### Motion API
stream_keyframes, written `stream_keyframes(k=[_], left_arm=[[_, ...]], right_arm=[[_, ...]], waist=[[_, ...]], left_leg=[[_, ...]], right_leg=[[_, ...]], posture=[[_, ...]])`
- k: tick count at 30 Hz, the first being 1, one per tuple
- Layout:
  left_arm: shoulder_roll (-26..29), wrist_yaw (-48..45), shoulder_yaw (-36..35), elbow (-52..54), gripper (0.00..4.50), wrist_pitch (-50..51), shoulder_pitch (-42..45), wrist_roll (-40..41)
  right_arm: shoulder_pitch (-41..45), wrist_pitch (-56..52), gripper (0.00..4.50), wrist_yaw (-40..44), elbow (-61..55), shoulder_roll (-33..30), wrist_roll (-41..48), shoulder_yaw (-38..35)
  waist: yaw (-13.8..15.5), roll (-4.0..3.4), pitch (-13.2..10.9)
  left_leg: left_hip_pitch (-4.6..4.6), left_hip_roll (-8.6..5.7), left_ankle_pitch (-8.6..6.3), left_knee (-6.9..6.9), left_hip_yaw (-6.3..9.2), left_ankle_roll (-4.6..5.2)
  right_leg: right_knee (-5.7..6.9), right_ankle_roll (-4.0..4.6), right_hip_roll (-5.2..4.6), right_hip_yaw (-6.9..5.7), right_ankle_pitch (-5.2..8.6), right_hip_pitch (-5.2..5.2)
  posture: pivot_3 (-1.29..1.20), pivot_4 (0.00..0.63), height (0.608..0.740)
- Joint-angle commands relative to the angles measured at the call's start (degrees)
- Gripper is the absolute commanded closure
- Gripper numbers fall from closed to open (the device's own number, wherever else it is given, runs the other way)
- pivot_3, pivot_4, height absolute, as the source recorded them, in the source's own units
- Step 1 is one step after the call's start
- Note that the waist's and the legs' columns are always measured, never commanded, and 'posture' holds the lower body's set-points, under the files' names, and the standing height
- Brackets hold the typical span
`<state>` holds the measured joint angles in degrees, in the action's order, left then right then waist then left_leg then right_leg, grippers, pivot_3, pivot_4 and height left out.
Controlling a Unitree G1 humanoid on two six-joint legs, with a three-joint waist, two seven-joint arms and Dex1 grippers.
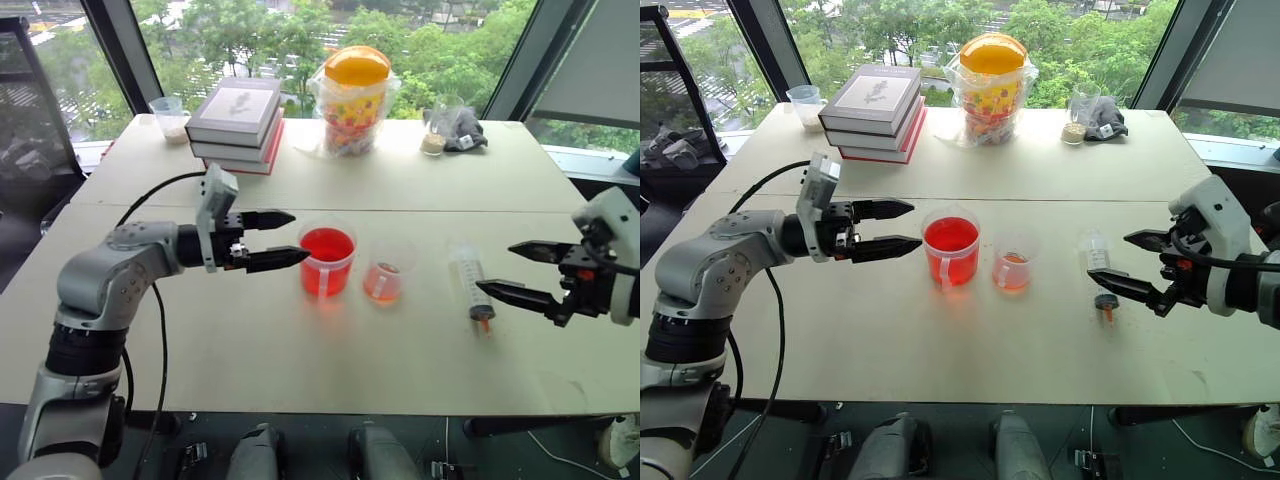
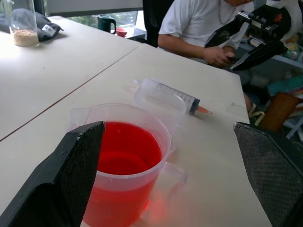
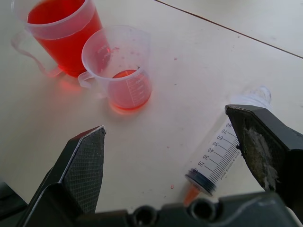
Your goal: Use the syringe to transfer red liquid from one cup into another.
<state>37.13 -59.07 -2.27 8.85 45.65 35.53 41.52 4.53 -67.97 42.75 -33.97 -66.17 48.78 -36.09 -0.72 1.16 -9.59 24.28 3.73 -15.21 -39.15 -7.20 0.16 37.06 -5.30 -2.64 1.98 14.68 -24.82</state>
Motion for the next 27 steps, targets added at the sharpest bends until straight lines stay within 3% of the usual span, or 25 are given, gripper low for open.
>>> stream_keyframes(k=[1, 19, 27], left_arm=[[0.25, -0.77, 0.06, 0.24, 0.00, -1.75, 1.46, -0.73], [-2.27, 1.49, -0.87, 1.19, 0.00, -1.52, 2.05, 1.00], [-4.62, 1.30, 0.84, 0.91, 0.00, -3.72, 0.34, 0.11]], right_arm=[[-0.10, 0.95, 0.05, -0.43, -1.08, 0.18, -0.39, -2.38], [1.42, 0.54, 0.05, 0.05, 2.72, -2.38, -2.80, 0.92], [8.09, -3.02, 0.05, -0.45, 12.48, -9.82, -5.42, 8.75]], waist=[[-0.04, 0.00, 0.00], [-0.04, 0.00, 0.00], [-0.10, 0.00, 0.00]], left_leg=[[0.00, 0.00, 0.00, 0.00, 0.00, 0.00], [0.00, 0.00, 0.00, 0.00, 0.00, 0.00], [-0.01, 0.00, 0.00, 0.00, -0.03, 0.00]], right_leg=[[0.00, 0.00, 0.00, 0.00, 0.00, 0.00], [0.00, 0.00, -0.01, 0.00, 0.00, 0.00], [0.00, 0.01, -0.01, 0.02, 0.00, -0.01]], posture=[[0.00, 0.150, 0.740], [0.00, 0.150, 0.740], [0.00, 0.150, 0.740]])
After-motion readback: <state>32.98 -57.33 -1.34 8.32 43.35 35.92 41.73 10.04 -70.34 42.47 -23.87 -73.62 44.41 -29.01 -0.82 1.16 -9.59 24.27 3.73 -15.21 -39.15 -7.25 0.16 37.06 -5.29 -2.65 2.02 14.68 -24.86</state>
